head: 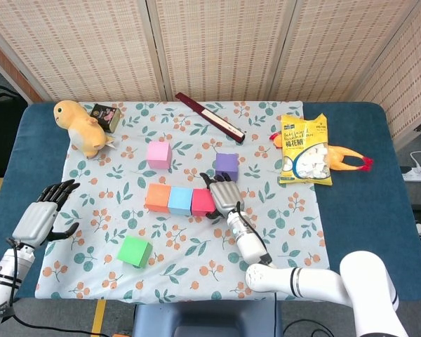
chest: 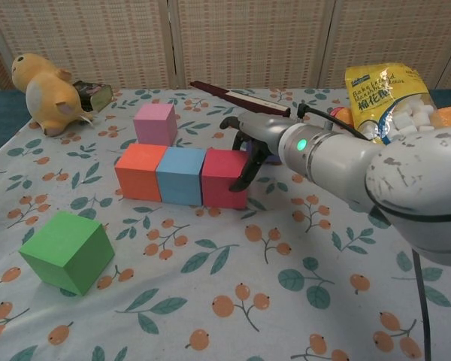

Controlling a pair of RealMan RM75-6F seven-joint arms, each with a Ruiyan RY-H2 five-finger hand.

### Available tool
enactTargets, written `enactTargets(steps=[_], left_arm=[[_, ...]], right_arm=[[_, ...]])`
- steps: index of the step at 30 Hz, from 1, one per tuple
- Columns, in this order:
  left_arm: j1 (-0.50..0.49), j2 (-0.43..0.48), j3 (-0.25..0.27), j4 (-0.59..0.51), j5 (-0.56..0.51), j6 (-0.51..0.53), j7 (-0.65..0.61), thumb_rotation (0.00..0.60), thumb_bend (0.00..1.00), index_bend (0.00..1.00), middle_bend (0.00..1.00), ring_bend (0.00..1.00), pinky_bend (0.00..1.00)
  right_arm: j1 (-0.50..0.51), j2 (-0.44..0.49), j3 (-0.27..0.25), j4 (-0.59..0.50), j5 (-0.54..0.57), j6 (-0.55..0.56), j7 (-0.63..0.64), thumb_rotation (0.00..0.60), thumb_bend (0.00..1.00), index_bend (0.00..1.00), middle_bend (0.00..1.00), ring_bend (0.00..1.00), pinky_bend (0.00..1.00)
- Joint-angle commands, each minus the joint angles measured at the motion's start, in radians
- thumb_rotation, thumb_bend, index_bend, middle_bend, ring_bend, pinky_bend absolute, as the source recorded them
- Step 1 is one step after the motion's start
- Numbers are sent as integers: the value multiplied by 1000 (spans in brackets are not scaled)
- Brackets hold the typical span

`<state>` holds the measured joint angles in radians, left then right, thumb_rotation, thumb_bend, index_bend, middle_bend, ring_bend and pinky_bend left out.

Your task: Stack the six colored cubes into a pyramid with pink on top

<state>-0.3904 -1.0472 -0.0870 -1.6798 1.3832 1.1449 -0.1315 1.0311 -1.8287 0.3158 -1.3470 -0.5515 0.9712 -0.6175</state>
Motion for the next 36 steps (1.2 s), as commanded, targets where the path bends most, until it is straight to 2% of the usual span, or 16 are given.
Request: enactTargets(steps=[1,7,15,24,29,36], left_arm=[[0,0,0,0,0,0,1,600,344,68,9,0,80],[1,1,0,-2,2,2,1,600,343,68,9,0,80],[0,7,1,-12,8,4,11,600,343,67,8,0,80],[-5,12,1,-28,15,3,30,600,346,66,8,0,79],[-4,15,3,-35,17,4,36,600,347,66,7,0,80],[-1,12,4,-32,14,6,32,600,345,66,6,0,80]], right_arm=[[0,0,0,-1,-1,2,-1,600,65,0,269,113,53],[-3,9,-7,-16,-1,-1,-6,600,64,0,227,90,29],[-28,61,-17,-107,-43,25,8,600,66,0,96,1,1],[-66,148,-31,-217,-89,65,22,600,67,0,75,0,0],[-71,159,-52,-208,-121,80,11,600,68,0,75,0,0],[-59,127,-81,-116,-148,78,-26,600,76,0,75,0,0]])
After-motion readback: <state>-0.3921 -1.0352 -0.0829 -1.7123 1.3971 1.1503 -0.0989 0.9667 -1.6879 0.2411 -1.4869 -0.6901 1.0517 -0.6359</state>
